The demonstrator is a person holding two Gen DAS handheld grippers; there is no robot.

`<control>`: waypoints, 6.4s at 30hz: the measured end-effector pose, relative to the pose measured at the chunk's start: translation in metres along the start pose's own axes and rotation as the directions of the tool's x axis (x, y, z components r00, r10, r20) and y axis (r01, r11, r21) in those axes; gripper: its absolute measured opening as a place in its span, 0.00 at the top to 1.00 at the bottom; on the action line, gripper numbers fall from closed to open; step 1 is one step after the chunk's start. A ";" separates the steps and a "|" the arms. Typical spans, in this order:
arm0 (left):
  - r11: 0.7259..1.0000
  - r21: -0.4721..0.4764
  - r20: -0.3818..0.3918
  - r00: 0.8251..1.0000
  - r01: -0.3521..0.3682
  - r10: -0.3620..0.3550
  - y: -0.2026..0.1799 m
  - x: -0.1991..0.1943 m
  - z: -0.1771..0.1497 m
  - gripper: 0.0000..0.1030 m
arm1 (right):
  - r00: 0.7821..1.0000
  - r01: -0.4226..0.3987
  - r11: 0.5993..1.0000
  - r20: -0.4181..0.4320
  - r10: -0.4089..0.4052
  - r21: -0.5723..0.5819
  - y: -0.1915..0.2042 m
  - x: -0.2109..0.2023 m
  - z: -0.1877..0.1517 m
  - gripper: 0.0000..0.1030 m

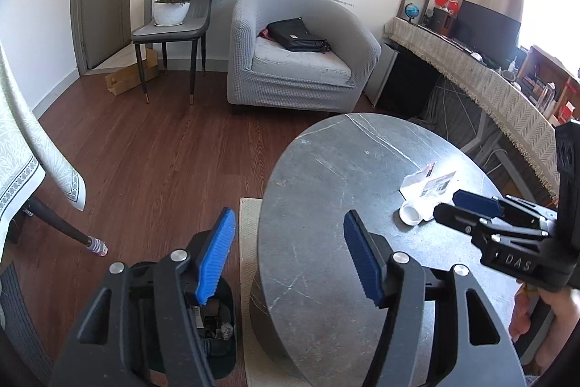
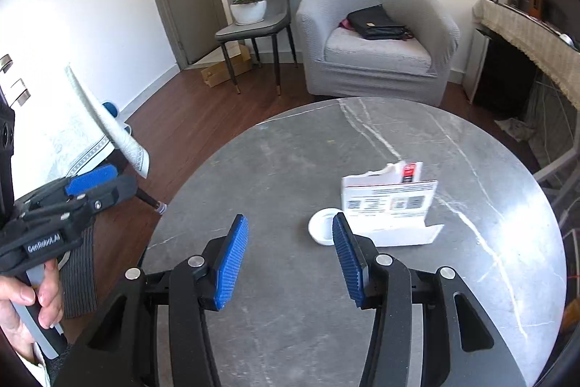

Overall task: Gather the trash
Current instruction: 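Move both open tools back toward the white card box on the table, then grasp the white card box with the right tool while the left tool grasps the white cup, then carry the white cup and the card box over the green bin with both tools, then open the left tool to drop the cup while the right tool releases the box into the bin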

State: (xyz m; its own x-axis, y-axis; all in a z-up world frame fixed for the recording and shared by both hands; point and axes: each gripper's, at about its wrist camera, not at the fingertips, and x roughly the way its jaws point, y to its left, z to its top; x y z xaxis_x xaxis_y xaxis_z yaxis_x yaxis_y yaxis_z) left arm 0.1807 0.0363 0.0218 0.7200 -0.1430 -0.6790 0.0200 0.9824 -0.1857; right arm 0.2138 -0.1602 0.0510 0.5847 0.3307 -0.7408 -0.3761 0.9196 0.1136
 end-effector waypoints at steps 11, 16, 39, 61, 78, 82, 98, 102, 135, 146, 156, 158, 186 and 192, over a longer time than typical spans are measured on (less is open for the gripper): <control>0.993 0.066 -0.114 0.990 0.095 -0.087 -0.052 0.046 -0.009 0.34 | 0.996 0.086 0.996 -0.030 -0.086 0.002 -0.041 0.027 0.008 0.30; 0.986 0.102 -0.146 0.983 0.129 -0.113 -0.068 0.057 -0.013 0.34 | 0.997 0.074 0.997 -0.022 -0.075 -0.032 -0.041 0.035 0.011 0.22; 0.982 0.100 -0.178 0.974 0.162 -0.142 -0.084 0.080 -0.010 0.34 | 0.995 0.075 0.984 -0.056 -0.085 -0.160 -0.054 0.070 0.025 0.18; 0.980 0.159 -0.200 0.976 0.122 -0.089 -0.129 0.105 -0.005 0.52 | 0.998 0.026 0.997 0.051 -0.030 0.078 -0.109 0.015 0.010 0.26; 0.976 0.213 -0.178 0.984 0.041 -0.002 -0.156 0.121 -0.001 0.59 | 0.999 0.030 0.997 0.043 -0.034 0.076 -0.117 0.012 0.000 0.27; 0.978 0.210 -0.158 0.987 0.011 0.023 -0.158 0.123 0.000 0.63 | 0.998 0.039 0.997 0.036 -0.042 0.074 -0.121 0.011 -0.004 0.27; 0.981 0.191 -0.115 0.993 0.017 0.006 -0.149 0.108 0.001 0.69 | 0.999 0.033 0.998 0.000 -0.033 0.060 -0.119 0.004 -0.008 0.27; 0.986 0.162 -0.112 0.994 0.032 -0.014 -0.135 0.095 0.003 0.69 | 1.000 0.018 0.999 -0.006 -0.017 0.049 -0.108 0.002 -0.007 0.27; 0.983 -0.088 -0.139 0.979 -0.164 0.151 0.097 0.000 -0.020 0.69 | 0.979 -0.203 0.974 -0.033 0.201 -0.096 0.080 0.028 0.033 0.26; 0.969 -0.100 -0.337 0.924 -0.227 0.182 0.161 0.036 -0.072 0.68 | 0.967 -0.250 0.958 -0.091 0.240 -0.137 0.138 0.051 0.028 0.26; 0.965 -0.105 -0.492 0.856 -0.241 0.160 0.195 0.073 -0.117 0.68 | 0.959 -0.268 0.951 -0.140 0.247 -0.156 0.174 0.077 0.027 0.26; 0.966 -0.103 -0.512 0.845 -0.237 0.153 0.200 0.078 -0.126 0.68 | 0.956 -0.274 0.949 -0.154 0.251 -0.154 0.182 0.084 0.026 0.26; 0.932 -0.186 -0.225 0.937 -0.310 0.267 0.255 -0.035 -0.084 0.53 | 0.917 -0.256 0.921 -0.375 0.136 -0.293 0.282 0.196 -0.039 0.26; 0.938 -0.216 -0.161 0.958 -0.270 0.238 0.251 -0.052 -0.068 0.60 | 0.889 -0.269 0.907 -0.446 0.105 -0.323 0.288 0.224 -0.070 0.26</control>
State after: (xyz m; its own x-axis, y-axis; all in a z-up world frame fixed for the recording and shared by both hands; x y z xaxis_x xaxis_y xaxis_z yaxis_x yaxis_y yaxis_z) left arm 0.1012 0.2816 -0.0383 0.5824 0.0778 -0.8092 -0.3253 0.9345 -0.1443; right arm 0.1865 0.1637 -0.1284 0.1596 0.2959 -0.9418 -0.7305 0.6771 0.0890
